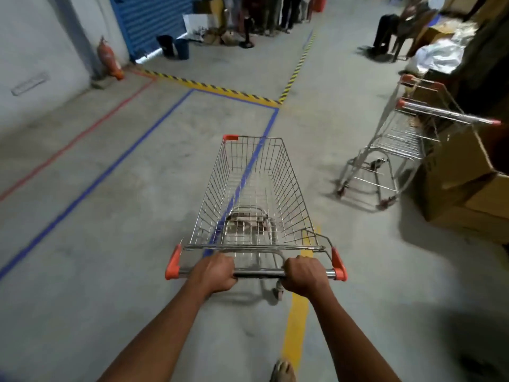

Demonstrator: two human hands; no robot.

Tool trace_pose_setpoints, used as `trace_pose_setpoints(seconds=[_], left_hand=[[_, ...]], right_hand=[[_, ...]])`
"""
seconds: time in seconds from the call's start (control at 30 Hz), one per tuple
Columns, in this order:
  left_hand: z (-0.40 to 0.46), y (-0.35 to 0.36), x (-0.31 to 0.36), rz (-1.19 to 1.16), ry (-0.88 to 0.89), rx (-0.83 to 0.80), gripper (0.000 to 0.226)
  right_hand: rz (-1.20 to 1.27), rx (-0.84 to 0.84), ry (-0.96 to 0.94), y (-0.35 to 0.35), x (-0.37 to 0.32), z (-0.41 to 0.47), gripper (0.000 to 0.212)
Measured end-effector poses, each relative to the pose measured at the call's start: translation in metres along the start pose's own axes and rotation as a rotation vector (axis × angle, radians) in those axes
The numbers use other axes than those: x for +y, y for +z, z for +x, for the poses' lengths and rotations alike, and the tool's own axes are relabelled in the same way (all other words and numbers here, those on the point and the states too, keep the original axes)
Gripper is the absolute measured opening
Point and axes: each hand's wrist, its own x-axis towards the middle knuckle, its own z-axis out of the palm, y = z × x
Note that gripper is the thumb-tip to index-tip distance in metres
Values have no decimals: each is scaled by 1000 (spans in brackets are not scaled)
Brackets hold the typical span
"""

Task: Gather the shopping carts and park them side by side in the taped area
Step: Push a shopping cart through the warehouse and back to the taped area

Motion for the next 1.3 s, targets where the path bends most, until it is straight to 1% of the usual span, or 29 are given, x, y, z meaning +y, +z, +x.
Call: trace_pose_setpoints(seconds=[0.1, 0.27, 0.4, 0.63, 0.77, 0.83, 0.87, 0.93, 0.97, 1.0, 1.07, 1.2, 1.3], left_hand=[[-3, -3, 21, -41, -107, 11, 38], [-26, 8, 52, -167, -244, 34, 34], [-40, 23, 82, -211, -339, 75, 30], [-79, 65, 148, -294, -523, 176, 35], [-100, 87, 191, -359, -607, 193, 35], [-109, 97, 211, -371, -643, 202, 35], [-113, 100, 222, -370, -665, 206, 36], [-120, 107, 245, -375, -722, 205, 38], [-123, 109, 256, -380, -752, 197, 40], [-126, 111, 268, -382, -778, 187, 41], [-131, 115, 292, -383, -821, 176, 42], [-138, 116, 337, -422, -913, 178, 37], [-142, 116, 373, -466, -984, 167, 37]], right_hand=[[-47, 11, -114, 1, 24, 18, 34], [-106, 44, -298, 0, 45, 30, 36], [-141, 74, -424, 0, 60, 32, 36], [-212, 97, -623, 6, 81, 10, 30], [-215, 91, -720, 14, 92, -11, 33], [-210, 93, -763, 16, 98, -20, 39], [-203, 87, -779, 17, 101, -25, 48], [-180, 71, -824, 19, 108, -36, 72], [-173, 71, -849, 20, 111, -40, 81], [-170, 73, -868, 22, 115, -44, 85], [-177, 69, -907, 25, 123, -52, 81], [-235, 92, -1010, 28, 140, -63, 44], [-265, 95, -1065, 29, 153, -76, 36]])
